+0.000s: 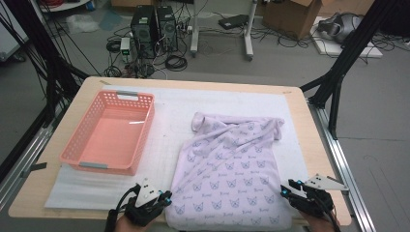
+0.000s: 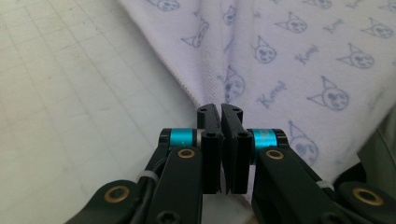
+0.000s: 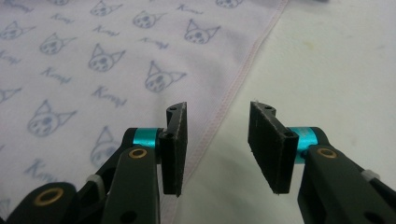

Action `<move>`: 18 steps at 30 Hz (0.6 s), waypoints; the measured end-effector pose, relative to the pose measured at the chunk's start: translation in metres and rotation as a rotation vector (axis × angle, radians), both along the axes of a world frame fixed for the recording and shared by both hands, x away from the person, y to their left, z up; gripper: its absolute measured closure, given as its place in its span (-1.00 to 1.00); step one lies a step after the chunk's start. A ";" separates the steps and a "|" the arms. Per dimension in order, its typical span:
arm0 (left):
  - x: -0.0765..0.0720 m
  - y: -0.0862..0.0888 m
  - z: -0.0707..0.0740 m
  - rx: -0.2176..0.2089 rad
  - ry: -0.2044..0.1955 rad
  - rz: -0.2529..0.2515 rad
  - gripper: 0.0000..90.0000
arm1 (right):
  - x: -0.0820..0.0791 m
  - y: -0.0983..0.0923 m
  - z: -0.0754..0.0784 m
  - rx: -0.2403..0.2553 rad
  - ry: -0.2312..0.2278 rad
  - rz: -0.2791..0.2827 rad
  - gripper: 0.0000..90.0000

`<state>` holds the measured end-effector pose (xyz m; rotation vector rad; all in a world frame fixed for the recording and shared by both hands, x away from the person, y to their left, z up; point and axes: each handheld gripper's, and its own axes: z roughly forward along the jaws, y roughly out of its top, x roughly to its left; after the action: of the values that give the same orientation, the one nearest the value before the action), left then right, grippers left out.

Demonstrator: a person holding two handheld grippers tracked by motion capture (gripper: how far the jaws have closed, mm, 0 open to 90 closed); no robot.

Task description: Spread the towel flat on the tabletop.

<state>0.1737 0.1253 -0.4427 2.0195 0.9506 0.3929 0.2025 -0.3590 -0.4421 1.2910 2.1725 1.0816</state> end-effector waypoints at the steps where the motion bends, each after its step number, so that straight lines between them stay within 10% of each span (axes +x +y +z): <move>1: -0.001 0.002 -0.001 -0.013 0.005 0.002 0.90 | 0.002 0.003 -0.001 0.000 0.003 0.009 0.26; 6: 0.010 0.005 -0.004 -0.071 0.025 0.073 0.30 | 0.006 0.017 -0.006 -0.026 0.031 0.071 0.90; 18: 0.051 -0.021 -0.008 -0.104 0.044 0.068 0.11 | -0.047 -0.022 -0.001 -0.057 0.071 0.072 0.94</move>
<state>0.2243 0.1045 -0.4511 1.9121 1.0483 0.3299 0.1557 -0.3810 -0.4430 1.2520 2.3014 1.0073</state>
